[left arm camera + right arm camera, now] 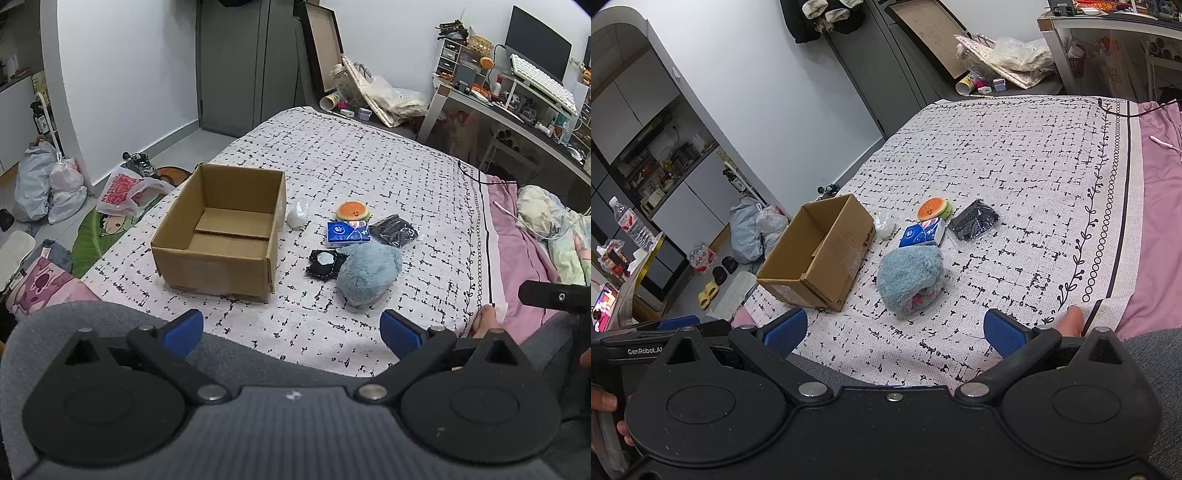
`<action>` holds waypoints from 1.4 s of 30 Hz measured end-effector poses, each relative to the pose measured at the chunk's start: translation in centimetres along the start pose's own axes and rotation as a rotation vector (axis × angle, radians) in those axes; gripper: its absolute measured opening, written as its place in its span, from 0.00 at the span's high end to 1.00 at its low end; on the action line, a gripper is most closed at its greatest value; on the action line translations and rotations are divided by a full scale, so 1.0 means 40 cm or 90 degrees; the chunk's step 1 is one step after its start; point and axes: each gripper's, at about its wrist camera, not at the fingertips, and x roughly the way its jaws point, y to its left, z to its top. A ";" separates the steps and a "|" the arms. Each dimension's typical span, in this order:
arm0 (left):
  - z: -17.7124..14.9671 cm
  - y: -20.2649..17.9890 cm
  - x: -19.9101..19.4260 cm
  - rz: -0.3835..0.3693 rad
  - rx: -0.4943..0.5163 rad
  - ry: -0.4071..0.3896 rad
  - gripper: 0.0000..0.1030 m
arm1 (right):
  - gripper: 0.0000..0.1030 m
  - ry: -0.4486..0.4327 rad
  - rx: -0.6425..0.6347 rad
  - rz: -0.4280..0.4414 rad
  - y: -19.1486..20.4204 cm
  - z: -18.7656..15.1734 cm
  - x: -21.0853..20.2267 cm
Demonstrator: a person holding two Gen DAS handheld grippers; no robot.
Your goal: Organize soft objects
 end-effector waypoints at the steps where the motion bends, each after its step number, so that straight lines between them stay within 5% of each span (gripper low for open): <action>1: 0.000 -0.001 0.000 0.000 0.001 0.000 0.02 | 0.00 0.000 0.000 0.000 0.000 0.000 0.000; 42: 0.014 -0.002 -0.008 0.006 -0.002 -0.015 0.02 | 0.00 0.011 -0.026 -0.020 0.019 -0.004 0.001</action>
